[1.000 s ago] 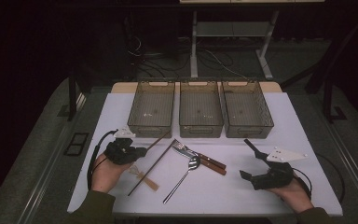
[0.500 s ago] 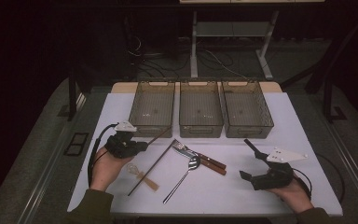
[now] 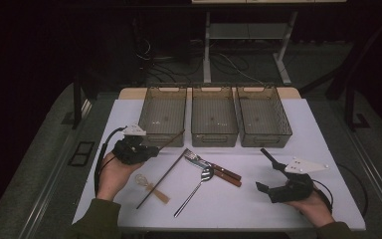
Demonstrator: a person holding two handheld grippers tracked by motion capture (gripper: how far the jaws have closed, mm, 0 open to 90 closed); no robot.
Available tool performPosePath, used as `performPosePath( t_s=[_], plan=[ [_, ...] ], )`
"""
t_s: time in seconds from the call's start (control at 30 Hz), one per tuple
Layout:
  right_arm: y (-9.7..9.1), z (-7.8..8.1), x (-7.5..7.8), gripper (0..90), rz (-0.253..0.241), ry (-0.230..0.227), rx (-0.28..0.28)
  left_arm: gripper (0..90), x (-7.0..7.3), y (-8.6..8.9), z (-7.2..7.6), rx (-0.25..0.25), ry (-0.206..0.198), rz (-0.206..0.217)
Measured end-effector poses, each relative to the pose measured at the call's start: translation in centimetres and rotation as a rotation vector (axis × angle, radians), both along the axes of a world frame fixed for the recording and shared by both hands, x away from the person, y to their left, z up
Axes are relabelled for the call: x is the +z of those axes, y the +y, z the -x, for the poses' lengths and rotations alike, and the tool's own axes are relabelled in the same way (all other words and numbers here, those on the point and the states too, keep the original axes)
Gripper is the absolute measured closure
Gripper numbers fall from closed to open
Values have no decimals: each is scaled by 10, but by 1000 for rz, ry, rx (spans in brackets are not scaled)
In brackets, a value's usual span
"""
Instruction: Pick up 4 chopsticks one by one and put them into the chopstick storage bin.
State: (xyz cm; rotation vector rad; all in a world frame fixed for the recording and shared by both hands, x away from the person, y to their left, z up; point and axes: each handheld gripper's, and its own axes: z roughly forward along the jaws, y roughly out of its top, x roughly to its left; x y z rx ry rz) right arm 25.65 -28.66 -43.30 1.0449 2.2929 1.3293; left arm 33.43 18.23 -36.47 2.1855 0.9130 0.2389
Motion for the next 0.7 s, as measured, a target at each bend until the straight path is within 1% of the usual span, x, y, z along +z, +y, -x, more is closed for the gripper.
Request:
performPosePath(
  t_s=[0.17, 0.3, 0.33, 0.4, 0.67, 0.7],
  plan=[
    [0, 0, 0, 54, 0, -1, -1, 844, 2, 0, -7, -2, -7, 9],
    [0, 0, 0, 54, 0, 0, -2, 844, 3, -2, -14, 0, -1, 26],
    [-1, 0, 0, 54, -2, 0, -4, 844, 3, -3, -15, -4, 0, 18],
    [-1, 0, 0, 54, -4, 1, -5, 844, 3, -3, -18, -7, -2, 26],
    [-1, 1, 0, 54, -4, -1, -5, 844, 12, -5, -32, -7, -3, 53],
    [-1, 1, 0, 54, -4, -3, -4, 844, 13, -5, -34, -10, -8, 56]
  ],
)
